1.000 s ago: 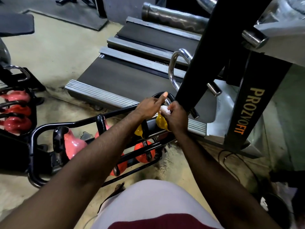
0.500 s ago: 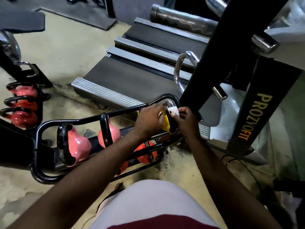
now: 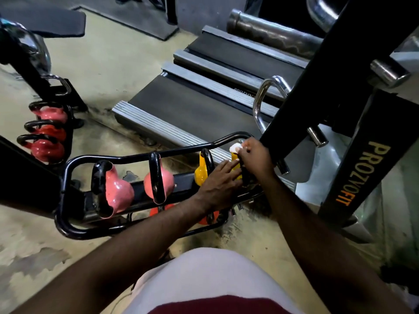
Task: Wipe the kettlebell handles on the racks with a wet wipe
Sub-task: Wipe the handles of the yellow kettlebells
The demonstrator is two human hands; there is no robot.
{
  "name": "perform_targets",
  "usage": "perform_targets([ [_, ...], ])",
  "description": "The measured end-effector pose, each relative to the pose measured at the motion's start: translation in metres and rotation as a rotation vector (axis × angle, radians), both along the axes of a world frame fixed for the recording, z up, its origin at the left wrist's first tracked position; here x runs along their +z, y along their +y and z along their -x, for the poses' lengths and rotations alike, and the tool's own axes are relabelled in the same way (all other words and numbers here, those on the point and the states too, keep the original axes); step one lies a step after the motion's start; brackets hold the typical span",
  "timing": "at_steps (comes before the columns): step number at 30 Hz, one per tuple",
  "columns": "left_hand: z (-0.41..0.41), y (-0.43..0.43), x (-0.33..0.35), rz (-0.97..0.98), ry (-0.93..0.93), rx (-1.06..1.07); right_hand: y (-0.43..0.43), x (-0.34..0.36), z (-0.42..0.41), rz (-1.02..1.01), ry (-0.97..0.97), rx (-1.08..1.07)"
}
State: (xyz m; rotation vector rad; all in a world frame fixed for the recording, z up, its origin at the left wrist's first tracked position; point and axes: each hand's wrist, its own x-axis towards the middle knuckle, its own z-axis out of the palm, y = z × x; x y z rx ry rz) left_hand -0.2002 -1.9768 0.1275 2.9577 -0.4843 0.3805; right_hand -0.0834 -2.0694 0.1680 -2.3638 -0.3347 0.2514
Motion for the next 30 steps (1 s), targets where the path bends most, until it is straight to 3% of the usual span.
perform_targets([
  [3,0.003,0.000,0.000,0.019,-0.028,0.002,0.018,0.010,-0.014,0.203,-0.025,0.127],
  [7,0.002,-0.004,-0.007,0.009,-0.017,-0.008,0.001,0.016,-0.006,0.421,-0.201,0.199],
  [11,-0.006,-0.004,-0.008,0.047,-0.010,0.020,-0.001,0.025,-0.016,0.418,-0.175,0.171],
  [19,0.002,-0.001,-0.011,0.083,-0.066,0.062,0.054,0.031,-0.044,0.736,-0.047,0.459],
  [24,-0.002,-0.003,-0.013,0.040,0.001,0.087,0.064,0.029,-0.025,0.928,-0.333,0.668],
  [27,0.001,-0.005,-0.012,0.031,0.004,0.122,0.067,0.033,-0.032,0.975,-0.275,0.642],
  [30,0.003,-0.002,-0.010,0.045,-0.001,0.125,0.062,0.036,-0.047,0.877,-0.126,0.529],
])
